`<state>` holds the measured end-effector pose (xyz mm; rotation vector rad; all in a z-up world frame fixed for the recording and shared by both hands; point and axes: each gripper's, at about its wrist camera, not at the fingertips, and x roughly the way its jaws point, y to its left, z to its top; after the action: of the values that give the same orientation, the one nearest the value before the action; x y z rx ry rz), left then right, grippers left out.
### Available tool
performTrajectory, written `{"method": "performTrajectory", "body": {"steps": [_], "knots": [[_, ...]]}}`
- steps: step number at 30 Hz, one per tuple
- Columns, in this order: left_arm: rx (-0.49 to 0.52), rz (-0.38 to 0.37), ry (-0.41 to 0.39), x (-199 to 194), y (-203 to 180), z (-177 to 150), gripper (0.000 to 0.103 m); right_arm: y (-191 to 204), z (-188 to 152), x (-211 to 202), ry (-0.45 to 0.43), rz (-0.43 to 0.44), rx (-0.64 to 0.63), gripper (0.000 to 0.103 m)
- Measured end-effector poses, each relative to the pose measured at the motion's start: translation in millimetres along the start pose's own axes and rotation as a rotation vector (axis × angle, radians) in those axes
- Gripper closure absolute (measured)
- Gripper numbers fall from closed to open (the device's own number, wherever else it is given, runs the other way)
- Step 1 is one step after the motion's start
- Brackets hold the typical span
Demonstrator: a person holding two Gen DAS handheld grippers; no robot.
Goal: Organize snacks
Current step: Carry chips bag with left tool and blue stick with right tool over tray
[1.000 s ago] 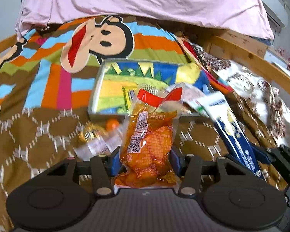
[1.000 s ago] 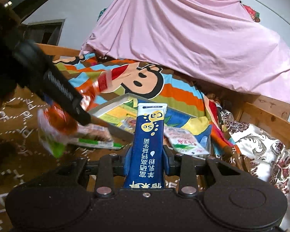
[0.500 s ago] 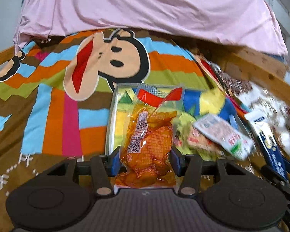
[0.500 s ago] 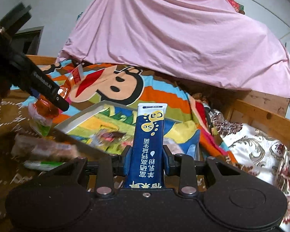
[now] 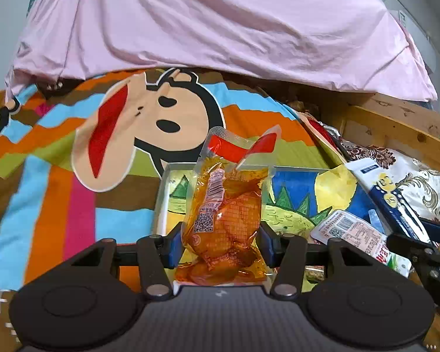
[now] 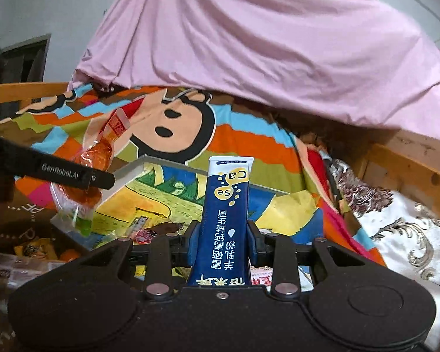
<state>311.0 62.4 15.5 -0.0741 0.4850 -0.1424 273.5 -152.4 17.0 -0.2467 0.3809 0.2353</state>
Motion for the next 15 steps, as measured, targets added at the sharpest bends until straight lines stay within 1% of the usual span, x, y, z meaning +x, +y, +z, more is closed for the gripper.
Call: {"method": "performTrajectory", "body": {"steps": [4,10,12,15], "knots": [[0.0,-0.011,0.0,14.8,-0.1,-3.7,0.048,0.1,5.8,21.6,0.024,-0.021,-0.024,0.069],[0.039,-0.009,-0.035,26.5,-2.4,-1.8,0.048,-1.7,10.0,52.9,0.066,-0.03,0.01,0.069],[0.026,-0.014,-0.026,31.5,-1.4,-0.5,0.048,1.3,10.9,61.9,0.073,-0.025,0.01,0.069],[-0.023,-0.021,0.024,42.2,4.3,-1.0,0.048,9.4,11.5,75.5,0.087,-0.001,-0.005,0.068]]}}
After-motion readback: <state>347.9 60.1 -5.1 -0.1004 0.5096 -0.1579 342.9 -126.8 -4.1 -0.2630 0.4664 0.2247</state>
